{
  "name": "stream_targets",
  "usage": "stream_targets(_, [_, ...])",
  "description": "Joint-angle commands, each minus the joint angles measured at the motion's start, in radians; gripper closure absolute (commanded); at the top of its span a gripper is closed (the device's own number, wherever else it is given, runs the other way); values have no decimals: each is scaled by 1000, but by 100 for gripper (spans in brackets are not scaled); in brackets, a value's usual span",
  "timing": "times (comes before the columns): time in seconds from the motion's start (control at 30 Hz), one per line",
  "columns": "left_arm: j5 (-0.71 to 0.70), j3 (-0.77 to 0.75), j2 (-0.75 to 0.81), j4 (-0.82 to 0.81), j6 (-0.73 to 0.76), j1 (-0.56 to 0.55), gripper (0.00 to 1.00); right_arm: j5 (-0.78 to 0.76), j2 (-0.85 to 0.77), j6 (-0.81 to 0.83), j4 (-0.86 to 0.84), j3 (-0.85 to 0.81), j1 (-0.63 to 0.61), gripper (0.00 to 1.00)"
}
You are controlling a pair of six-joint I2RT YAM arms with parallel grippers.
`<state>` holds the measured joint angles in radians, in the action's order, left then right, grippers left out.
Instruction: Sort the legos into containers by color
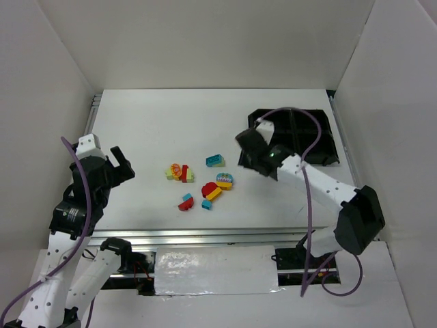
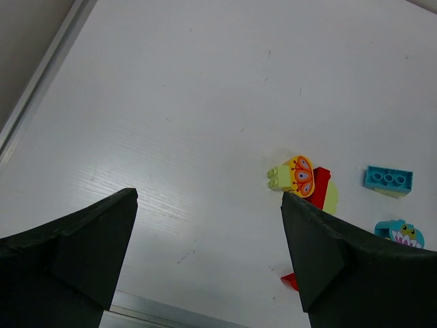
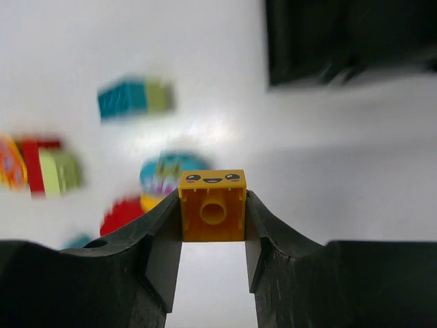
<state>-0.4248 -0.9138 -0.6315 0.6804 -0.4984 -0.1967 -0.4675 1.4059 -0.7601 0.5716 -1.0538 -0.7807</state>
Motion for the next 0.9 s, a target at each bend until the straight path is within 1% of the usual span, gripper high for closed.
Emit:
stream_targets(0.0, [14,6,1,-31,17,6,0,-10,62,178,-6,-150,237,100])
stream_targets(0.1, [26,7,0,-38,23,6,0,-14,177,232,39,-291,334,100])
stream_targets(0.13, [29,7,-5,-38,24,6,0,-22,258,243,51,-390,380,100])
stream_targets(0.17, [37,7,-7,-39,26,6,1,-32,298,251,68,-440,402,100])
stream_targets(0.2, [43,9,-8,-41,26,5,0,-43,389,252,86,-499,420,100])
stream_targets(0.23, [55,9,-10,-44,32,5,0,-43,439,248,118,-629,464,100])
stream_targets(0.27, [73,10,-10,-47,35,3,0,-42,483,248,167,-690,484,100])
stream_targets(0.3, [80,15,-10,-48,37,0,1,-34,566,263,180,-798,497,100])
stream_targets(0.4, [83,16,-2,-51,38,-24,1,-66,706,283,240,-960,531,100])
stream_targets(0.43, [81,16,1,-50,37,-30,1,-72,732,286,258,-985,538,98])
stream_targets(0.47, [81,16,3,-50,37,-36,1,-75,751,286,263,-1003,549,88])
stream_targets(0.5, [89,19,6,-53,41,-43,1,-69,775,289,264,-1020,555,87])
stream_targets(0.57, [100,20,6,-58,44,-49,0,-71,785,295,255,-1022,561,79])
stream_targets(0.6, [100,20,4,-58,44,-52,0,-79,780,300,254,-1022,560,71])
stream_targets(0.63, [101,20,3,-58,44,-61,0,-88,777,304,243,-1013,560,30])
stream_targets(0.67, [103,20,3,-56,44,-64,0,-95,769,304,238,-1006,560,19])
stream_targets(0.7, [109,21,1,-59,46,-69,0,-103,753,304,237,-1002,561,14])
stream_targets(0.73, [113,20,1,-59,49,-70,1,-111,742,304,238,-1002,560,11])
stream_targets(0.77, [116,21,0,-64,50,-70,0,-108,729,308,234,-999,560,3])
stream_targets(0.8, [119,20,-4,-62,52,-70,1,-108,699,308,229,-988,555,0])
stream_targets(0.87, [132,19,-7,-65,55,-70,0,-112,664,309,221,-974,543,0])
